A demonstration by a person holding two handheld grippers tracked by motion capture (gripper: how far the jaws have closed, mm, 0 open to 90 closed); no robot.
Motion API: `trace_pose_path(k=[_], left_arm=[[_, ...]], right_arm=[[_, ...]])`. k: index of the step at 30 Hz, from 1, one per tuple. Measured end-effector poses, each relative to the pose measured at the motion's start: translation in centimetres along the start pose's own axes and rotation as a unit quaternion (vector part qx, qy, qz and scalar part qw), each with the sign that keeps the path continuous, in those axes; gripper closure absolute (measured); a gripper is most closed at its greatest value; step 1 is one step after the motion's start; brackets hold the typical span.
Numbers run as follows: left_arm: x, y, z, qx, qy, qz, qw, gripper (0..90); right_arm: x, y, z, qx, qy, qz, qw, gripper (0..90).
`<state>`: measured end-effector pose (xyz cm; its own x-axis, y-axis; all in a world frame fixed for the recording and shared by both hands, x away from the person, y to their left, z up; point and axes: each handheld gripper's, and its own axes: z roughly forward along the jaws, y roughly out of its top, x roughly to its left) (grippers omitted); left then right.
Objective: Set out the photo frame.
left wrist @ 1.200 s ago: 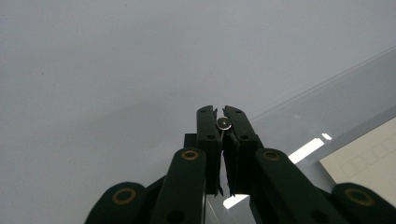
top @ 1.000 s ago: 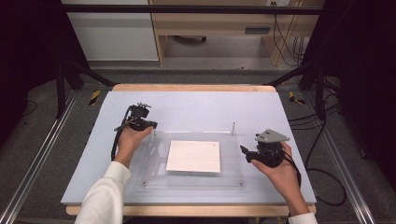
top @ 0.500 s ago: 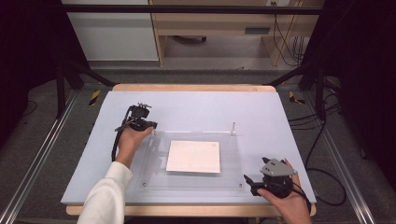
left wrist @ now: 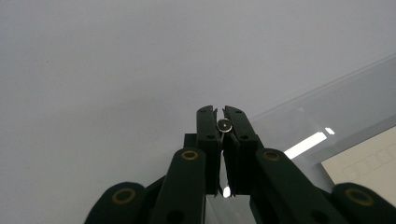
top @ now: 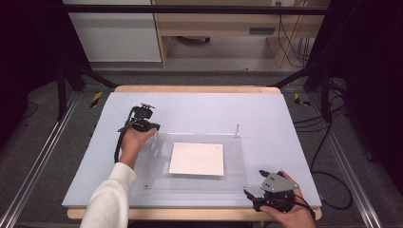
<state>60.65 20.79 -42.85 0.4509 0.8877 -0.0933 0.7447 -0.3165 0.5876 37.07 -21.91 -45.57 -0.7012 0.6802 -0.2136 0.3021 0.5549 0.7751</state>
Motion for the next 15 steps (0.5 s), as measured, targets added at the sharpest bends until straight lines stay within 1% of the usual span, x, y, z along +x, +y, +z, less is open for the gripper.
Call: trace_pose_path(k=[3, 5, 6, 9, 10, 11, 13, 14, 15], left_arm=[[0.1, 0.1, 0.1, 0.002, -0.001, 0.0, 1.0, 84.7], [0.1, 0.1, 0.1, 0.001, -0.001, 0.0, 1.0, 84.8], [0.1, 0.1, 0.1, 0.001, -0.001, 0.001, 1.0, 84.7], [0.1, 0.1, 0.1, 0.002, -0.002, 0.0, 1.0, 84.7], [0.1, 0.1, 0.1, 0.002, -0.002, 0.0, 1.0, 84.7], [0.1, 0.1, 0.1, 0.002, -0.002, 0.0, 1.0, 84.7], [0.1, 0.1, 0.1, 0.003, -0.003, 0.0, 1.0, 84.7], [0.2, 0.1, 0.1, 0.003, -0.003, 0.001, 1.0, 84.7], [0.2, 0.1, 0.1, 0.003, -0.003, 0.001, 1.0, 84.7]], right_arm=[[0.4, 0.0, 0.3, 0.01, 0.006, -0.015, 0.9998, 16.8], [0.7, -0.1, 0.6, 0.017, 0.007, -0.032, 0.9993, 16.2], [0.8, -0.1, 0.7, 0.02, 0.003, -0.038, 0.9991, 16.2], [1.0, -0.1, 1.1, 0.027, 0.0, -0.041, 0.9988, 17.0], [1.0, -0.2, 1.4, 0.032, -0.005, -0.051, 0.9982, 18.2], [1.1, -0.2, 1.5, 0.035, -0.006, -0.055, 0.9979, 18.6], [1.1, -0.2, 1.6, 0.035, -0.008, -0.058, 0.9977, 19.3], [1.1, -0.2, 1.7, 0.036, -0.013, -0.065, 0.9972, 20.6], [1.1, -0.2, 1.7, 0.036, -0.013, -0.065, 0.9972, 20.6]])
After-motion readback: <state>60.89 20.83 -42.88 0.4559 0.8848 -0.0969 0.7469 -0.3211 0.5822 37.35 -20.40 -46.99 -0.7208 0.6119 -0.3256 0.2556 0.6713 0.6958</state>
